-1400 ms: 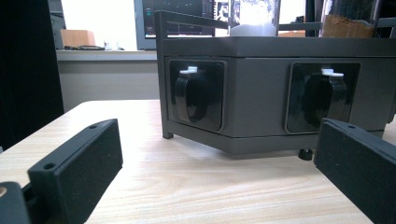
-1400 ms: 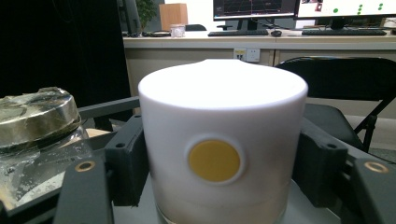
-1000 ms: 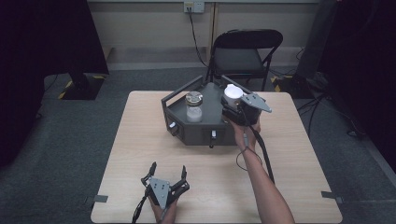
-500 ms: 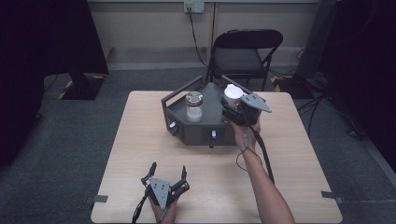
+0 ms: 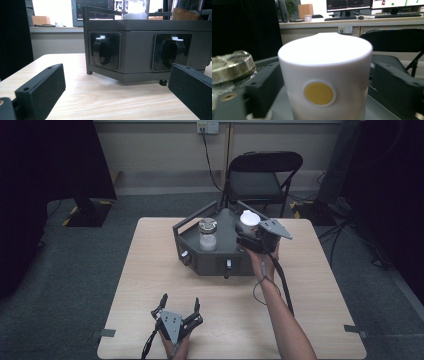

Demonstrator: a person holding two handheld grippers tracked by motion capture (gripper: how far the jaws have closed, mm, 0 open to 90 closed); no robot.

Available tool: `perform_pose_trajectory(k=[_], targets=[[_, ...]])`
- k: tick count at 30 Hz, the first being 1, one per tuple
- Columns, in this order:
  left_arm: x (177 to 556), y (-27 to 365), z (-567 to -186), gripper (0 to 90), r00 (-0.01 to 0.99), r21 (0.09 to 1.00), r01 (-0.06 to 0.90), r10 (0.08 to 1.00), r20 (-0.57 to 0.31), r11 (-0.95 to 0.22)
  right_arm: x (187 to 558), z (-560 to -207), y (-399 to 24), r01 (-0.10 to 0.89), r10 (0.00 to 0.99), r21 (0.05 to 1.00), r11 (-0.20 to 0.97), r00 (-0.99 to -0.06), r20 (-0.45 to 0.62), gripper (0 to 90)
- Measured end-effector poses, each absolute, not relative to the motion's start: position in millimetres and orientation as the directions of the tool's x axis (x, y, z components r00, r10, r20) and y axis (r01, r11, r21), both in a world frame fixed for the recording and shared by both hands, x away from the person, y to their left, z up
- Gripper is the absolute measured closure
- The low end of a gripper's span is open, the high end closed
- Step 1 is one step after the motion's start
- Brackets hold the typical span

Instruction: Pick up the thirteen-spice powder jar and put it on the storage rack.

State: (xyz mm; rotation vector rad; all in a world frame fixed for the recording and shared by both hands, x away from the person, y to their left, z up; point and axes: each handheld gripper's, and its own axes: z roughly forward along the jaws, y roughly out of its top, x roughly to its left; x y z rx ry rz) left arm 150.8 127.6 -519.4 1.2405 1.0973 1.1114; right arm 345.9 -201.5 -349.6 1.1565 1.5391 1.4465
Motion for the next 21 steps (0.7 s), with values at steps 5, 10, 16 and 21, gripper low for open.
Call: perform_pose_trajectory(k=[5, 10, 16, 21], targets=[[150.8, 127.6, -519.4, 0.5, 0.135, 1.0, -0.025, 0.991, -0.012, 0.016, 344.3, -347.3, -205.0, 0.146, 0.933, 0.988, -0.051, -0.345, 0.099, 0.0], [150.8, 127.6, -519.4, 0.5, 0.135, 1.0, -0.025, 0.991, -0.012, 0.016, 339.1, -347.7, -206.2, 0.137, 0.928, 0.99, -0.034, -0.364, 0.082, 0.0], [150.8, 127.6, -519.4, 0.5, 0.134, 1.0, -0.025, 0.991, -0.012, 0.016, 327.0, -354.7, -209.2, 0.111, 0.925, 0.993, -0.032, -0.373, 0.072, 0.0], [150.8, 127.6, -519.4, 0.5, 0.134, 1.0, -0.025, 0.991, -0.012, 0.015, 316.8, -358.9, -214.7, 0.096, 0.926, 0.994, -0.043, -0.371, 0.076, 0.0]])
